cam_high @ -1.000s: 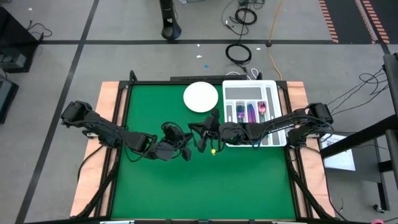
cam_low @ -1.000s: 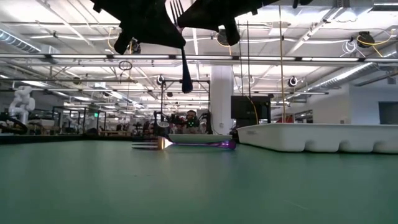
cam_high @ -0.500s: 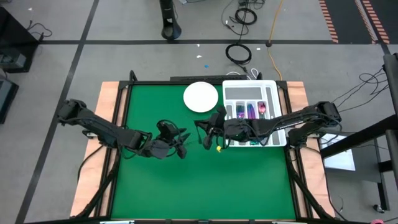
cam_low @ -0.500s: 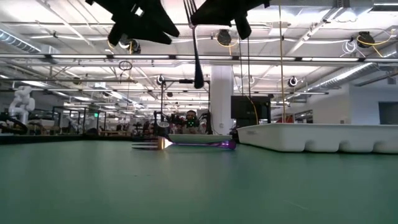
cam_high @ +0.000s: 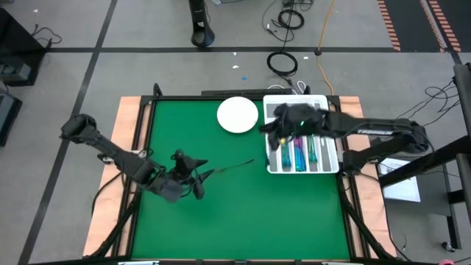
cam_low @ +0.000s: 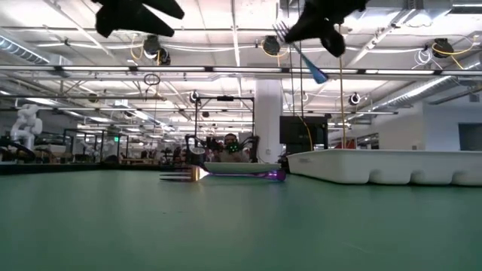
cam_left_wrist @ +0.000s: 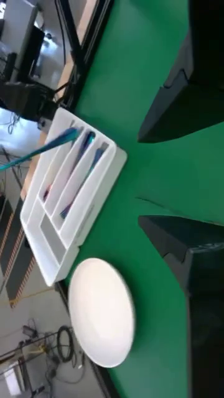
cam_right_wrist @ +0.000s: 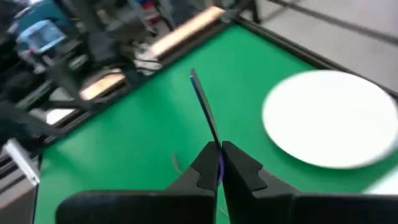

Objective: Sort silverware
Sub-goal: Put the iridescent fork into the white silverware tray

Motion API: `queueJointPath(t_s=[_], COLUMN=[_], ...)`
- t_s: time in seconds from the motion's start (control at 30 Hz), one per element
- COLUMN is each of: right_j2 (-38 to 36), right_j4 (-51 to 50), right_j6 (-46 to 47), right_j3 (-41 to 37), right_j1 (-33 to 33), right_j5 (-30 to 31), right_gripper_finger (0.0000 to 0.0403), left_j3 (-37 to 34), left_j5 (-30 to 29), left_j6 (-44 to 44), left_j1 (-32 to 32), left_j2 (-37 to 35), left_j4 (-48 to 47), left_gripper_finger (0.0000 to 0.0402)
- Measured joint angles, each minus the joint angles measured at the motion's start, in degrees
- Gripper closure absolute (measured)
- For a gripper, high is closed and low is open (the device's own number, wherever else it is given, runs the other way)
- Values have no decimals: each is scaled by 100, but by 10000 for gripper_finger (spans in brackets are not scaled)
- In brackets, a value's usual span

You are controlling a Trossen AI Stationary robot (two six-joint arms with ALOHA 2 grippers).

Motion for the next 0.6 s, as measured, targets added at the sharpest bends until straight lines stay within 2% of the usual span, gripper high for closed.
queueJointPath(t_s=[0.13,0.23,0.37,0.5,0.6], right_j2=[-468,-754,-1110,-1275,-1284], right_j4=[-893,-1115,-792,-159,225], right_j6=[232,405,941,1586,1902], right_j3=[-1,-179,-979,-2058,-2662], right_j1=[-620,-1055,-1700,-2301,-2579], right_j5=[-328,-579,-1252,-2027,-2186], right_gripper_finger=[403,403,403,403,403], left_j3=[-231,-447,-820,-1004,-1004], left_j5=[-523,-1048,-1571,-1638,-1644], left_j6=[-453,-772,-1393,-1648,-1617], left_j1=[-393,-674,-888,-883,-845], left_j2=[7,7,125,215,214], left_j4=[-41,-15,21,14,122], left_gripper_finger=[198,198,198,198,198])
